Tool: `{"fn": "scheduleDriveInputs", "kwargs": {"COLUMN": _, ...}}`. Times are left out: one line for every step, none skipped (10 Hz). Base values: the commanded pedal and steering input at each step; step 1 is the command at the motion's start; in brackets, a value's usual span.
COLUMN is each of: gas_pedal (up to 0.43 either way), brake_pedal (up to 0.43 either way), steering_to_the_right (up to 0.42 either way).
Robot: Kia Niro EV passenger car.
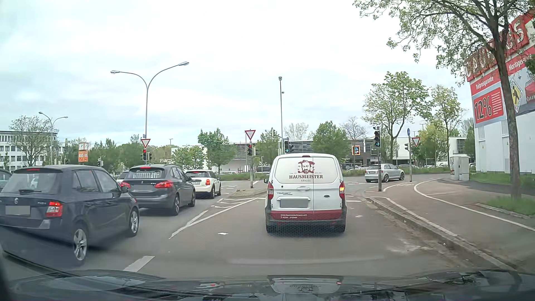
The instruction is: Follow the waypoints while adhering to traffic rules and regulations
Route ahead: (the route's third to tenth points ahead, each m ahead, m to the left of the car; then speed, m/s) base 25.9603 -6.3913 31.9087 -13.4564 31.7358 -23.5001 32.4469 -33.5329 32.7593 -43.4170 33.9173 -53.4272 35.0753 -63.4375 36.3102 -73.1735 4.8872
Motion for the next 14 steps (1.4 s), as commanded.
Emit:
{"fn": "scheduleDriveInputs", "kwargs": {"gas_pedal": 0.240, "brake_pedal": 0.000, "steering_to_the_right": 0.004}}
{"fn": "scheduleDriveInputs", "kwargs": {"gas_pedal": 0.220, "brake_pedal": 0.000, "steering_to_the_right": 0.004}}
{"fn": "scheduleDriveInputs", "kwargs": {"gas_pedal": 0.220, "brake_pedal": 0.000, "steering_to_the_right": 0.005}}
{"fn": "scheduleDriveInputs", "kwargs": {"gas_pedal": 0.209, "brake_pedal": 0.000, "steering_to_the_right": 0.006}}
{"fn": "scheduleDriveInputs", "kwargs": {"gas_pedal": 0.150, "brake_pedal": 0.000, "steering_to_the_right": 0.009}}
{"fn": "scheduleDriveInputs", "kwargs": {"gas_pedal": 0.098, "brake_pedal": 0.000, "steering_to_the_right": 0.010}}
{"fn": "scheduleDriveInputs", "kwargs": {"gas_pedal": 0.067, "brake_pedal": 0.000, "steering_to_the_right": 0.013}}
{"fn": "scheduleDriveInputs", "kwargs": {"gas_pedal": 0.067, "brake_pedal": 0.000, "steering_to_the_right": 0.016}}
{"fn": "scheduleDriveInputs", "kwargs": {"gas_pedal": 0.067, "brake_pedal": 0.000, "steering_to_the_right": 0.019}}
{"fn": "scheduleDriveInputs", "kwargs": {"gas_pedal": 0.067, "brake_pedal": 0.000, "steering_to_the_right": 0.022}}
{"fn": "scheduleDriveInputs", "kwargs": {"gas_pedal": 0.067, "brake_pedal": 0.000, "steering_to_the_right": 0.024}}
{"fn": "scheduleDriveInputs", "kwargs": {"gas_pedal": 0.067, "brake_pedal": 0.000, "steering_to_the_right": 0.031}}
{"fn": "scheduleDriveInputs", "kwargs": {"gas_pedal": 0.000, "brake_pedal": 0.000, "steering_to_the_right": 0.039}}
{"fn": "scheduleDriveInputs", "kwargs": {"gas_pedal": 0.000, "brake_pedal": 0.000, "steering_to_the_right": 0.049}}
